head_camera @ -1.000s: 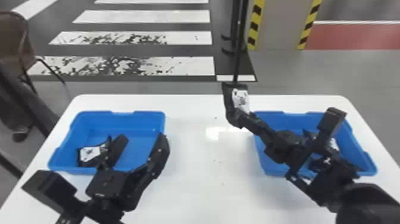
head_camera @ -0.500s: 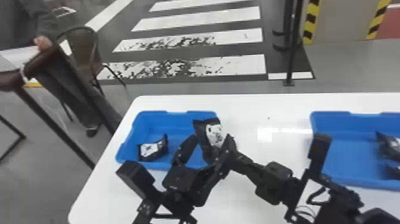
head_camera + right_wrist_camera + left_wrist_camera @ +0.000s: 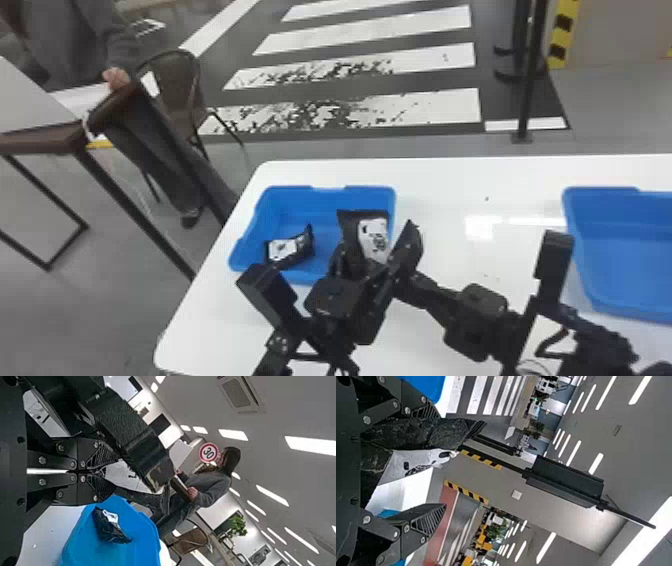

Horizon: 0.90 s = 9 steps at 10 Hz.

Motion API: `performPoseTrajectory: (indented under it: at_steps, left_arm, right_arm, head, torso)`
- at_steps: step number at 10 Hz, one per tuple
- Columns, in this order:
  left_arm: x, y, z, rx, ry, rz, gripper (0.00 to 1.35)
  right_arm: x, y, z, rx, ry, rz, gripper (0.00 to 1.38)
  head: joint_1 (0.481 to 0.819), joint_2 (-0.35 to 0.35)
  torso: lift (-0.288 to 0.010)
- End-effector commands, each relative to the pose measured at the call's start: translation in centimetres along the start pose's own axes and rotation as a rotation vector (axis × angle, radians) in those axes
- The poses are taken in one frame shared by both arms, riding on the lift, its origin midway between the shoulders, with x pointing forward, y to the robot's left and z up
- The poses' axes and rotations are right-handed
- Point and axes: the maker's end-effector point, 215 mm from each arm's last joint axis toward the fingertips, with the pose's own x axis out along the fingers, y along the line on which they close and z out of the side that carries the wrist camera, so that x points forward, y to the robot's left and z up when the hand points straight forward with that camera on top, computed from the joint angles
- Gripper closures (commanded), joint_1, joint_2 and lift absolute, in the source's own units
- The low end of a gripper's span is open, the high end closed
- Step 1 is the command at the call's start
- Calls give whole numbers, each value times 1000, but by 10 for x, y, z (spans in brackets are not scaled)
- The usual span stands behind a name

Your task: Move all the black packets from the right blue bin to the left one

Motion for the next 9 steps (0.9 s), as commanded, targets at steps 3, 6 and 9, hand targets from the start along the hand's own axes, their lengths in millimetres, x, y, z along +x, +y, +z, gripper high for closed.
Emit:
performPoseTrajectory:
  at_steps: [3,6,9]
  left_arm:
    - [-3,2,-3,50,56,14,1211]
    - [-4,6,9,49,16,29,1211]
    - [-5,28,30,68,-53,91,1211]
  right_arm:
    - [-1,0,-1,5,-4,1,1139]
    - [-6,-9,3,56,-60,-15,607]
    - [-7,-12,1,76,-70,-21,98]
  head:
    - [695,347]
    - [695,344]
    - [695,350]
  torso:
    - [-140]
    - [-140]
    - [-140]
